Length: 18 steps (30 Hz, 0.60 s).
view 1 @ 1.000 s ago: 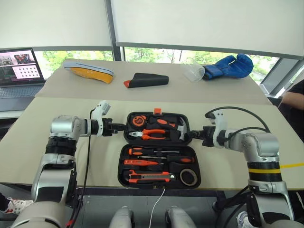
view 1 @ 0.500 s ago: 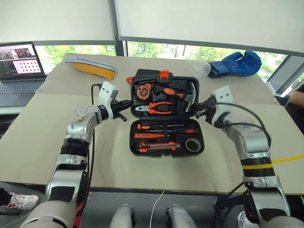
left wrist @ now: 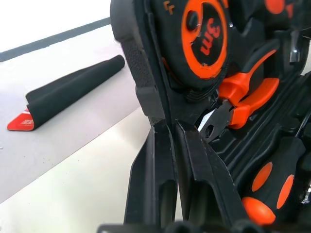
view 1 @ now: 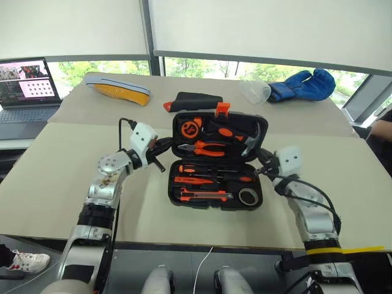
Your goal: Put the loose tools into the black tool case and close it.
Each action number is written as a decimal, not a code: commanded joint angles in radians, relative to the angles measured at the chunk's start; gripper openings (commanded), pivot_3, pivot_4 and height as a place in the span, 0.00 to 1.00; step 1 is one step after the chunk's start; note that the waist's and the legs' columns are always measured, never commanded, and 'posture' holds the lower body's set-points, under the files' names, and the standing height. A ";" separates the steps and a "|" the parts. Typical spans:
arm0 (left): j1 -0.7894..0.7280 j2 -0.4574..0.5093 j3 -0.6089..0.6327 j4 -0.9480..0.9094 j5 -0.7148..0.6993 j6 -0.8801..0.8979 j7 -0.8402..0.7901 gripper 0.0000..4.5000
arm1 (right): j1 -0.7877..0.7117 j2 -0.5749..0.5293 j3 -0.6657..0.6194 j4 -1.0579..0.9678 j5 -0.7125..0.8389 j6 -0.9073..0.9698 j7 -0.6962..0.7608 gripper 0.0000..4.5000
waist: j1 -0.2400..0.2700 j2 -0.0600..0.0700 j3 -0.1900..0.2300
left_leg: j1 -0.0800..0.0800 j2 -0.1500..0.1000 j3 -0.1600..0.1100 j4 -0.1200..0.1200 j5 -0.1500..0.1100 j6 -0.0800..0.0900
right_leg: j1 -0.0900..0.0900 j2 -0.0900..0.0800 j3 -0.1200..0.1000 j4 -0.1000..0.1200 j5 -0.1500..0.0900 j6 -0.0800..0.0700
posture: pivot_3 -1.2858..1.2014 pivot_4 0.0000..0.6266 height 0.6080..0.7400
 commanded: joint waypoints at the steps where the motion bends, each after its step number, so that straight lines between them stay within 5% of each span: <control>1: 0.104 0.038 -0.007 -0.067 0.011 -0.007 -0.015 0.15 | 0.083 -0.060 0.010 -0.012 -0.092 -0.130 -0.003 0.00 | 0.000 0.002 -0.002 | 0.001 0.000 0.000 0.000 0.000 0.000 | 0.001 0.000 0.000 0.000 0.000 0.000 | 0.52 0.24 0.95; 2: 0.135 0.050 -0.005 -0.096 0.007 0.003 -0.020 0.20 | 0.108 -0.071 0.003 -0.033 -0.083 -0.146 0.010 0.00 | -0.001 0.004 -0.003 | 0.002 0.000 0.000 0.000 0.000 0.000 | 0.001 0.000 0.000 0.000 0.000 0.000 | 0.52 0.24 0.95; 6: 0.229 0.120 0.050 -0.223 -0.041 0.070 -0.040 0.52 | 0.217 -0.157 -0.074 -0.223 -0.013 -0.117 0.082 0.29 | 0.004 0.003 -0.003 | 0.000 0.001 0.001 -0.001 0.000 0.000 | -0.002 0.001 0.001 0.001 -0.001 -0.001 | 0.52 0.24 0.95; 9: 0.239 0.269 0.139 -0.256 -0.140 0.228 -0.141 0.77 | 0.386 -0.365 -0.226 -0.458 0.213 0.107 0.333 0.50 | 0.002 0.005 -0.002 | -0.003 0.001 0.002 0.000 0.000 0.000 | -0.004 0.000 0.002 0.002 0.000 -0.001 | 0.52 0.24 0.95; 12: 0.147 0.346 0.143 -0.154 -0.158 0.273 -0.196 0.99 | 0.574 -0.524 -0.339 -0.564 0.390 0.250 0.573 0.51 | 0.003 0.002 -0.003 | 0.000 0.003 0.002 -0.001 0.000 0.000 | -0.001 0.001 0.001 0.001 -0.002 -0.002 | 0.52 0.24 0.95; 14: 0.061 0.353 0.103 -0.048 -0.118 0.237 -0.221 0.99 | 0.650 -0.574 -0.370 -0.601 0.436 0.288 0.658 0.51 | 0.007 -0.002 -0.006 | 0.005 0.005 0.001 -0.002 0.000 0.000 | 0.003 0.003 -0.002 0.000 -0.009 -0.001 | 0.52 0.24 0.95; 16: -0.025 0.338 0.056 0.070 -0.069 0.167 -0.251 1.00 | 0.658 -0.583 -0.348 -0.622 0.457 0.328 0.670 0.38 | 0.008 -0.002 -0.006 | 0.011 0.006 0.001 -0.002 0.000 -0.001 | 0.009 0.003 -0.002 -0.001 -0.011 -0.005 | 0.52 0.24 0.95; 18: -0.127 0.292 -0.004 0.204 -0.017 0.078 -0.273 0.88 | 0.637 -0.568 -0.258 -0.646 0.415 0.338 0.655 0.26 | 0.006 -0.003 -0.006 | 0.015 0.005 0.003 -0.002 0.000 -0.001 | 0.012 0.002 -0.001 -0.001 -0.011 -0.005 | 0.52 0.24 0.95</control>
